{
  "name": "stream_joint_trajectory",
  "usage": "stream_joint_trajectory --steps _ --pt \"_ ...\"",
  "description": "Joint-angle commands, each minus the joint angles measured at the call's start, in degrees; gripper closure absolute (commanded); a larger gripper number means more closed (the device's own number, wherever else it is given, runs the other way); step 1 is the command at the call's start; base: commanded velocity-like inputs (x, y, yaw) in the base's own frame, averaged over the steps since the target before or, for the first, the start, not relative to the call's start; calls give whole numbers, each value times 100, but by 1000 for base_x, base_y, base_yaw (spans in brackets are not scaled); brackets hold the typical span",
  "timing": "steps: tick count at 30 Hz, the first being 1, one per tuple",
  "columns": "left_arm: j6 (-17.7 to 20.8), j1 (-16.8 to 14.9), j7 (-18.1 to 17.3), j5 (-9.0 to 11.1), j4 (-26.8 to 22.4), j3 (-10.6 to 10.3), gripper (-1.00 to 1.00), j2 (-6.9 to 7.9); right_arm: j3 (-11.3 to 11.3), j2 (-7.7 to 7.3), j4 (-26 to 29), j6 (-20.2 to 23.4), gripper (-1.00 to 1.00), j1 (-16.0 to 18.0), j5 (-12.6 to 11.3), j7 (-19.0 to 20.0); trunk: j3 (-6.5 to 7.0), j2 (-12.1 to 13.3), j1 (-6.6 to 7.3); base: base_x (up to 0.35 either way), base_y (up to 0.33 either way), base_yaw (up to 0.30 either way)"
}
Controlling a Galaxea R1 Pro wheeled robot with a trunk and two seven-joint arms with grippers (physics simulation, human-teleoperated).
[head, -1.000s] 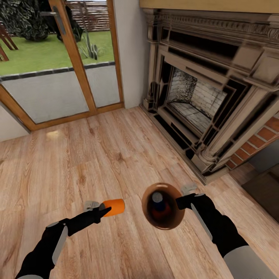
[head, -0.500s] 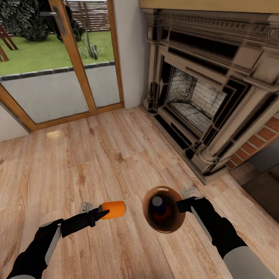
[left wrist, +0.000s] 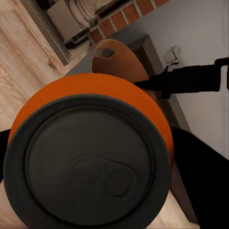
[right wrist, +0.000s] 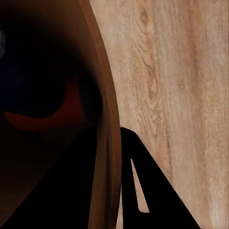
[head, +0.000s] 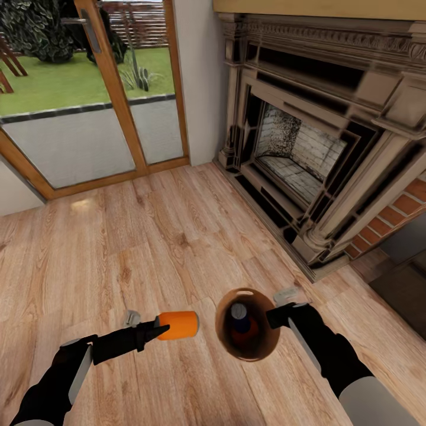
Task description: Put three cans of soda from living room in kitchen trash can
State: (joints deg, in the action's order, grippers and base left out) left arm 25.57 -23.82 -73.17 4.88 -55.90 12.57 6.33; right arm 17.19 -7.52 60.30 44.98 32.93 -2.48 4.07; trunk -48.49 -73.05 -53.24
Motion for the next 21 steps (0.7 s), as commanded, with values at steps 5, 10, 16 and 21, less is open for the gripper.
stream_joint_trajectory --steps 5,10,16,21 --pt "11 0 -384 3 6 -7 100 0 87 2 -8 -4 100 3 -42 28 1 0 0 0 0 0" --pt "17 0 -737 2 109 -10 100 -3 106 -1 -220 -179 100 9 -42 27 1 0 0 0 0 0" --pt "18 0 -815 4 144 -77 100 -8 109 -3 -315 -311 100 11 -40 27 1 0 0 0 0 0" --pt "18 0 -1121 4 233 -125 100 -16 109 1 -375 -329 100 16 -41 24 1 0 0 0 0 0"
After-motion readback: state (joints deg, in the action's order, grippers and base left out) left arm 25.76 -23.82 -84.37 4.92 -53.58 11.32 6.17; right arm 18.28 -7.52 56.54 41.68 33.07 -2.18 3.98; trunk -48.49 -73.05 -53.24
